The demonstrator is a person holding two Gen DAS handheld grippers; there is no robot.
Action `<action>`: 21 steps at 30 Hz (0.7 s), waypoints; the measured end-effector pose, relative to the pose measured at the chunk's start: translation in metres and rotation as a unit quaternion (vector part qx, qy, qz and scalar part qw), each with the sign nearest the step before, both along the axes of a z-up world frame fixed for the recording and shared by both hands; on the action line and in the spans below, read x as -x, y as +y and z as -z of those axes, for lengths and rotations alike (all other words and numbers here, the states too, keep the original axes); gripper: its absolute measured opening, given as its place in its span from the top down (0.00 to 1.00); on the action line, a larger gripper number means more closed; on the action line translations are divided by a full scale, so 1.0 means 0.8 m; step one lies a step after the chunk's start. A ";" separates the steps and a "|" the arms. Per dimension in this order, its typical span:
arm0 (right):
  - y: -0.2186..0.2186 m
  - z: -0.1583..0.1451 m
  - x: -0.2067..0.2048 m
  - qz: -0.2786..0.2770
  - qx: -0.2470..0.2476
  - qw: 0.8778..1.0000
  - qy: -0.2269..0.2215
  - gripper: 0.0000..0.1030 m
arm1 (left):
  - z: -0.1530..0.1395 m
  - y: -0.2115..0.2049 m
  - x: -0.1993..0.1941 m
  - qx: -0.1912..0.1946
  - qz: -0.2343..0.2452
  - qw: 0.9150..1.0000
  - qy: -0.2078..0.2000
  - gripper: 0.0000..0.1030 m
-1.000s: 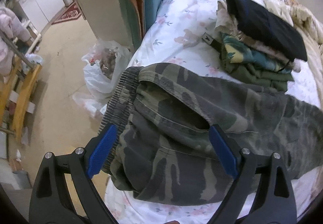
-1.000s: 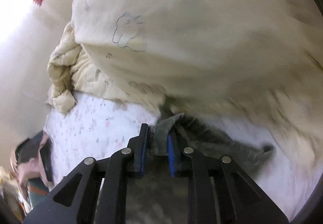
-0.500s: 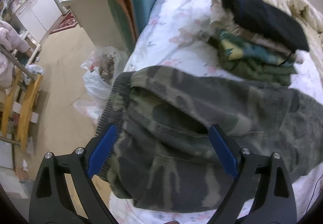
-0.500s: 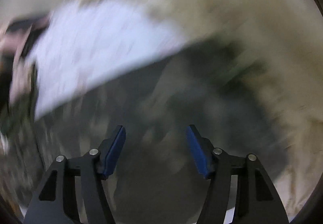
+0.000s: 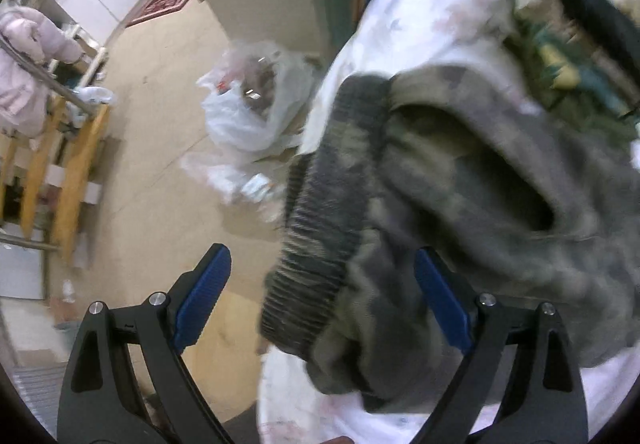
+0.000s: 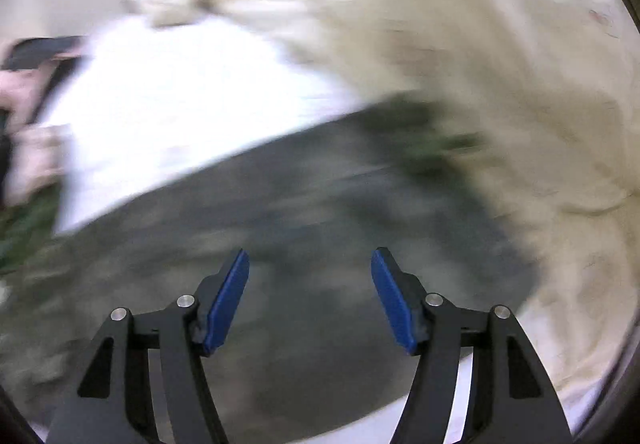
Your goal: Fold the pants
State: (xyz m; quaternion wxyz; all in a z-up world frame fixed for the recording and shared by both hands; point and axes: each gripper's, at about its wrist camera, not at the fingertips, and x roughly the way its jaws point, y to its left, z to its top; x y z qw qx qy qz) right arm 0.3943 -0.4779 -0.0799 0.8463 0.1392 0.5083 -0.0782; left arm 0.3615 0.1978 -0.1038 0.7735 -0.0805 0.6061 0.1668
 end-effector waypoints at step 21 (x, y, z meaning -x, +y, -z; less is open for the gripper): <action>0.408 0.050 0.065 -0.291 -0.035 0.955 0.035 0.83 | 0.048 -0.078 0.015 -0.062 0.159 0.983 0.071 0.07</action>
